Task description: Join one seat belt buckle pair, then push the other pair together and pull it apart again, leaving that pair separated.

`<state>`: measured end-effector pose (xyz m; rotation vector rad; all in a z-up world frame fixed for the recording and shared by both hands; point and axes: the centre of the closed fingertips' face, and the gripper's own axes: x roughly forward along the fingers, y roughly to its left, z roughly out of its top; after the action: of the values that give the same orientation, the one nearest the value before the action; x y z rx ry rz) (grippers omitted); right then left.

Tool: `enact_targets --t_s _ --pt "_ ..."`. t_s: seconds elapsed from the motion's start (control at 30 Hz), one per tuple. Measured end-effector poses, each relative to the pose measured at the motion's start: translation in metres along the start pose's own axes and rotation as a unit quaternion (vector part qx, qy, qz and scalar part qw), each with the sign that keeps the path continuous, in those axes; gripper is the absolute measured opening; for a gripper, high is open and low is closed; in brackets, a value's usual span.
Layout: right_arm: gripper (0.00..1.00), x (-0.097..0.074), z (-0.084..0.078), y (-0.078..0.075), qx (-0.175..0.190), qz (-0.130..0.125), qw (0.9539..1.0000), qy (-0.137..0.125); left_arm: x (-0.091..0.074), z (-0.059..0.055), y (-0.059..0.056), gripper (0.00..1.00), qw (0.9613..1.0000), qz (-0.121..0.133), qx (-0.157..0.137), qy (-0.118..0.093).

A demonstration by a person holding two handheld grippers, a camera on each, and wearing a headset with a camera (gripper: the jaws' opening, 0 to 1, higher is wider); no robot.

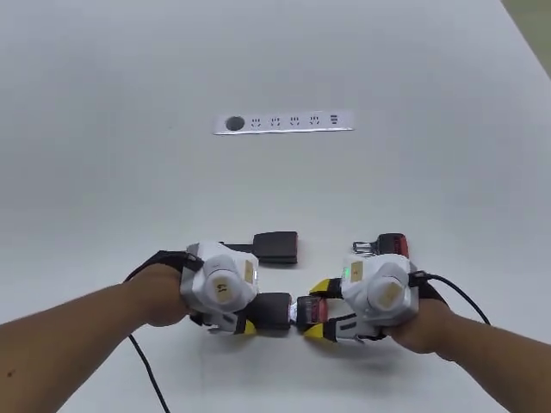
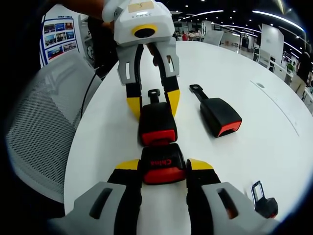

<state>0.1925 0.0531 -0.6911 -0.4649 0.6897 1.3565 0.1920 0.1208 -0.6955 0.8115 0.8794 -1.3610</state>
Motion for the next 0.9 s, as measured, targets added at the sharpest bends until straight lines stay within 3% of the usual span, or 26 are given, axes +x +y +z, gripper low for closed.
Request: enact_targets --t_s 0.9 --pt "0.32 -0.0079 -0.0006 0.0019 0.000 0.015 0.9990 -0.042 -0.0007 -0.0004 -0.0007 0.31 0.9999 -0.006 -0.002 -0.012"
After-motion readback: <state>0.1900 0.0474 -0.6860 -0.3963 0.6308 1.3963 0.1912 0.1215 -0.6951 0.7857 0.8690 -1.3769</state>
